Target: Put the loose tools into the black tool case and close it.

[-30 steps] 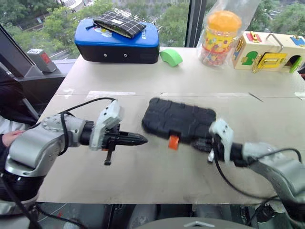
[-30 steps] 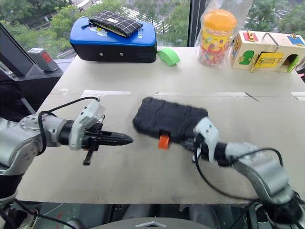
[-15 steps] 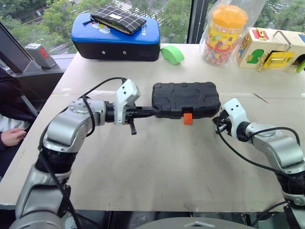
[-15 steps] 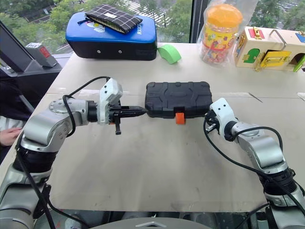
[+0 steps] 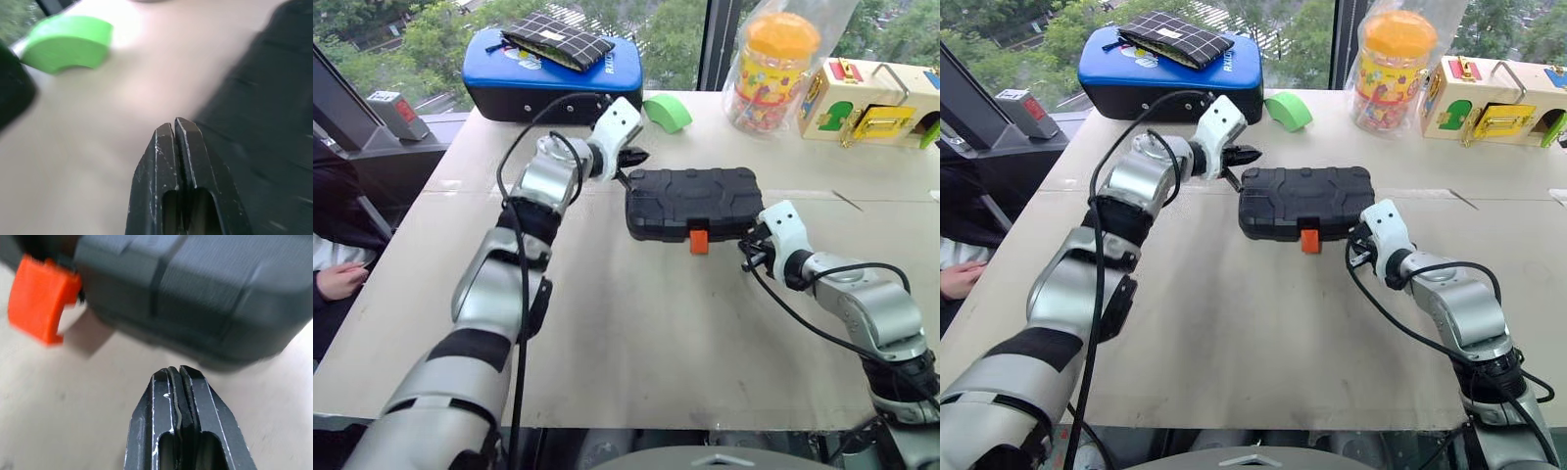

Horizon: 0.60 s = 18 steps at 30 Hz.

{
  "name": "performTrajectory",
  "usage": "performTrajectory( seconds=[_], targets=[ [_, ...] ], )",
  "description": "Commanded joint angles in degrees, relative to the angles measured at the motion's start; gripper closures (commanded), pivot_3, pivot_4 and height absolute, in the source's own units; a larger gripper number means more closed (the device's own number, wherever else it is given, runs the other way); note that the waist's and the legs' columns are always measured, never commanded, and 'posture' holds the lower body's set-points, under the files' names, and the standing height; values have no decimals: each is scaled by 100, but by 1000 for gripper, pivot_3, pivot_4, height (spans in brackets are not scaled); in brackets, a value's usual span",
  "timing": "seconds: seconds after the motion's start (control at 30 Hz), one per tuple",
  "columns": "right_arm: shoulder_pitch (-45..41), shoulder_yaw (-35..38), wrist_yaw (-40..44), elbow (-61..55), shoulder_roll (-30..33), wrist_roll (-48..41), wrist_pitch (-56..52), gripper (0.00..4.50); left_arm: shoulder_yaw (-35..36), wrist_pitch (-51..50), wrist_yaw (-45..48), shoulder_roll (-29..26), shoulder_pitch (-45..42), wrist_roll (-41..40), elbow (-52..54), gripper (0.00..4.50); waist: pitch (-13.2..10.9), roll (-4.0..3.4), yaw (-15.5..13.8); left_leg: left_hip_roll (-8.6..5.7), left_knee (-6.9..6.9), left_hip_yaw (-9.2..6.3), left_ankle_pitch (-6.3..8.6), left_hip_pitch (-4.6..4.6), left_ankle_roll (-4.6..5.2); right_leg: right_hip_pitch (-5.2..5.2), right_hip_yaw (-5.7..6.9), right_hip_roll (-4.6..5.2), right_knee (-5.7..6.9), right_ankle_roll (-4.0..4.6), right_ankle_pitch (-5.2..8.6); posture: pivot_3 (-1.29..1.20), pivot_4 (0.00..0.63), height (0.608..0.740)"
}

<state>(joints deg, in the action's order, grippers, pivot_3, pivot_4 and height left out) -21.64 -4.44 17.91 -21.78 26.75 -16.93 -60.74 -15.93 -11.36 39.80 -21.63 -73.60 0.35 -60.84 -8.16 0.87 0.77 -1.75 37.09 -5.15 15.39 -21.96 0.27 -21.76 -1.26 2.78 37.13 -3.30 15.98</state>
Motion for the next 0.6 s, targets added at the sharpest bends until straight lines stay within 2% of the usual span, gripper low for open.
performTrajectory(
  seconds=[0.03, 0.23, 0.33, 0.43, 0.53, 0.6],
  targets=[
    [-171, 86, -170, -74, -87, 116, -17, 4500, -93, 809, -411, 206, -466, 587, -930, 4460, 0, 0, 3, -1, 0, 1, 0, 0, 0, 1, 0, 2, 4, 0, 0, 0, 150, 740],
    [-374, 126, -299, 10, -258, 175, -174, 4500, -478, 1132, -52, 288, -675, 1436, -1581, 4460, 0, 0, 37, -2, 2, 5, 1, 2, 1, 0, -1, 3, 26, -1, 0, 0, 150, 740],
    [-382, 100, -303, -54, -298, 177, -205, 4500, -546, 1133, 1160, 213, -668, 1612, -1690, 4460, 0, -1, 48, -2, 5, 6, 5, 5, 9, -2, -1, 2, 52, -1, 0, 0, 150, 740],
    [-296, 101, -238, -203, -321, 103, -227, 4500, -307, 892, 2641, 151, -750, 1404, -1690, 4460, 2, -1, 80, -2, 4, 7, 8, 9, 15, 0, 1, 2, 57, -1, 1, 0, 150, 740],
    [-205, 135, -146, -362, -363, -17, -219, 4500, -252, 793, 3628, 78, -752, 1407, -1623, 4460, 3, -1, 118, -2, 5, 3, 8, 8, 15, 1, 7, 2, 58, -2, 2, 0, 150, 740],
    [-137, 143, -108, -495, -360, -64, -252, 4500, -254, 876, 3857, 35, -693, 1454, -1559, 4460, 4, -2, 149, -2, 5, 1, 9, 10, 16, 3, 8, 1, 60, -4, 3, 0, 150, 740]
  ],
)
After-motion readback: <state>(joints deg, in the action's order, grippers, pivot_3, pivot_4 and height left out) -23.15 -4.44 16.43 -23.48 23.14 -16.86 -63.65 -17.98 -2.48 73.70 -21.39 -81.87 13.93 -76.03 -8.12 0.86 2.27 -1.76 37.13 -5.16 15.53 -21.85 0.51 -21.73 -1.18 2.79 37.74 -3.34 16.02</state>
